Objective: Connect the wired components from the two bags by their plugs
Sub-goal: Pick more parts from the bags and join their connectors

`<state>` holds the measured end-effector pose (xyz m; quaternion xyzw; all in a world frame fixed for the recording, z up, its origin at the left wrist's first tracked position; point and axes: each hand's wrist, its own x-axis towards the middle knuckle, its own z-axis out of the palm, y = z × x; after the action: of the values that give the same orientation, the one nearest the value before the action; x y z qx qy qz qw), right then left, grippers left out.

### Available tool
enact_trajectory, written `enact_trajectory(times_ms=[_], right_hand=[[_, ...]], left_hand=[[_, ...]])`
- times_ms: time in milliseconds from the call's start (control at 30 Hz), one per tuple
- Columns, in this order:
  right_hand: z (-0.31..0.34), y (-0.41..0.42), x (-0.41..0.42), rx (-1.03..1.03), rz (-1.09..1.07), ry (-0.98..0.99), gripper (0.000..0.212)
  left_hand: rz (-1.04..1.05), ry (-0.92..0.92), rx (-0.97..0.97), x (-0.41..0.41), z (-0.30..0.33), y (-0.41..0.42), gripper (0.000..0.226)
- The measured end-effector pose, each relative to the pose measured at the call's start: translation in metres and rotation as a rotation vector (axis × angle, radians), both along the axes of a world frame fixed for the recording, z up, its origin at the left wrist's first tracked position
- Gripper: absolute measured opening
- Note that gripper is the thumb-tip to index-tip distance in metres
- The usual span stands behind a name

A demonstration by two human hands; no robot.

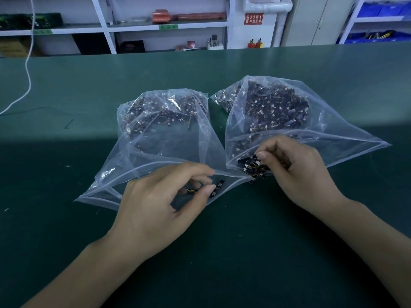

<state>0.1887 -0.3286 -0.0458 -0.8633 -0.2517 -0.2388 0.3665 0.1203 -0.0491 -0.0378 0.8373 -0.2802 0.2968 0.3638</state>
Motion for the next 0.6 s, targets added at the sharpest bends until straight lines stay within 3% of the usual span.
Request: enact_trajectory(times_ms=[300, 433, 600], right_hand=[[-0.001, -0.013, 0.008, -0.023, -0.153, -0.144, 0.008], [-0.004, -0.013, 0.008, -0.114, -0.189, -0.094, 0.010], [-0.004, -0.008, 0.007, -0.079, -0.181, -0.085, 0.012]], left_hand=[[0.009, -0.026, 0.009, 0.002, -0.002, 0.002, 0.019], [0.009, -0.038, 0.016, 0.002, -0.002, 0.003, 0.018], [0.034, -0.031, 0.039, 0.001, -0.001, 0.003, 0.015]])
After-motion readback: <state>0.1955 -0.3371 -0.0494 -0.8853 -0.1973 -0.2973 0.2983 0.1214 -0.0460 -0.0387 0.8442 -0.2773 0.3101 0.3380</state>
